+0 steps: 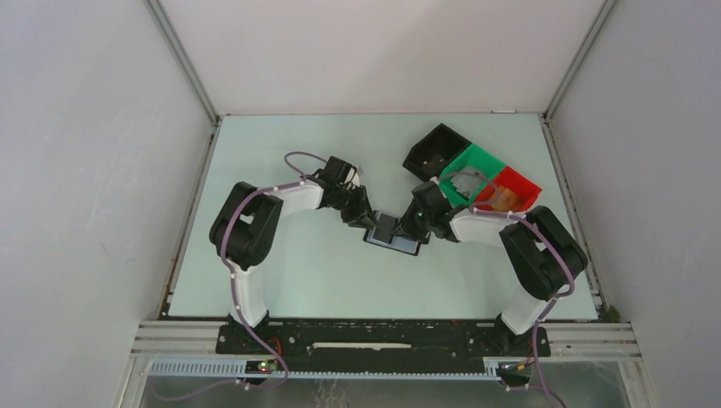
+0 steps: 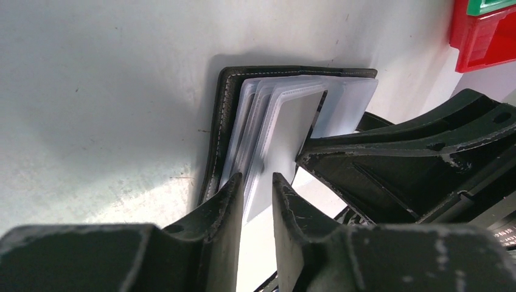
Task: Take the credit cards out of the card holder
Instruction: Remove the credit card from the card holder.
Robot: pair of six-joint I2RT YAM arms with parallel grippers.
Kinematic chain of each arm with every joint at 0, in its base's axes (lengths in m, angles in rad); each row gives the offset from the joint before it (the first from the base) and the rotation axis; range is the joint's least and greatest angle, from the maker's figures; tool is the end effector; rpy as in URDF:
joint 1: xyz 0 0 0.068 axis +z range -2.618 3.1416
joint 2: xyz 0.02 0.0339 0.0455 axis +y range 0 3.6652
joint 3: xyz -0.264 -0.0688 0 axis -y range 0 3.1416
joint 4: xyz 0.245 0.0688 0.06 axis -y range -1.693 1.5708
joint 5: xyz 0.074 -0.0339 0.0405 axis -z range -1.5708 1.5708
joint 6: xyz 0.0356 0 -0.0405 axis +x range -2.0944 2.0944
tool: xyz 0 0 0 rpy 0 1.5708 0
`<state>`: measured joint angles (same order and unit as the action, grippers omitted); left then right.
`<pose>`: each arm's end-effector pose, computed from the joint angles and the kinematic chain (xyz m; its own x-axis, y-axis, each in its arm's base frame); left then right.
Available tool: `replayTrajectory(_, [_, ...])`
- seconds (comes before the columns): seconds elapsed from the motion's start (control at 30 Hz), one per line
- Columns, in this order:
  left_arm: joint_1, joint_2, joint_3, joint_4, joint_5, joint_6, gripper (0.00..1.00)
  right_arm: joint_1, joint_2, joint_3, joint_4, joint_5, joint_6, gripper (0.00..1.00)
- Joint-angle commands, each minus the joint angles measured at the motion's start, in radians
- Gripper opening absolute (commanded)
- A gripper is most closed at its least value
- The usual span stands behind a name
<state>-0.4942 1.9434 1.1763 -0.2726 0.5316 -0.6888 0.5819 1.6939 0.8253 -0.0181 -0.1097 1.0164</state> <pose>0.3323 -0.1995 0.1423 -0.9896 -0.0892 -0.1132 0.0077 0.7518 -0.6594 0.2699 0.1822 0.1424 -0.8545 0.4495 -0.2605 0.2324 0.7793 0.5820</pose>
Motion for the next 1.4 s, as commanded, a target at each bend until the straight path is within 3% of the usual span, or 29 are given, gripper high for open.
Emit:
replayTrajectory(0.0, [-0.004,0.033,0.036,-0.035,-0.022,0.03,0.28,0.012,-0.016,-0.013,-0.003,0.026,0.015,0.28])
replayTrajectory(0.1, [-0.005,0.041,0.039,-0.042,-0.024,0.035,0.21,0.012,-0.008,-0.024,0.044,0.008,0.024,0.27])
replayTrajectory(0.23, [-0.006,0.052,0.042,-0.059,-0.034,0.042,0.03,0.008,-0.017,-0.051,0.101,-0.021,0.041,0.26])
replayTrajectory(0.37, [-0.008,0.065,0.04,-0.073,-0.044,0.053,0.0,0.006,-0.02,-0.052,0.114,-0.031,0.039,0.23])
replayTrajectory(0.53, [-0.012,0.065,0.029,-0.076,-0.058,0.054,0.0,0.006,-0.03,-0.054,0.097,-0.023,0.037,0.0])
replayTrajectory(1.0, [-0.003,0.064,0.02,-0.079,-0.069,0.055,0.0,-0.022,-0.129,-0.201,0.128,-0.007,0.041,0.0])
replayTrajectory(1.27, [-0.004,0.036,0.003,-0.079,-0.048,0.063,0.0,-0.037,-0.169,-0.25,0.254,-0.072,0.006,0.0])
replayTrajectory(1.37, [-0.01,0.002,-0.034,-0.074,-0.043,0.062,0.0,-0.043,-0.185,-0.251,0.285,-0.095,-0.006,0.13])
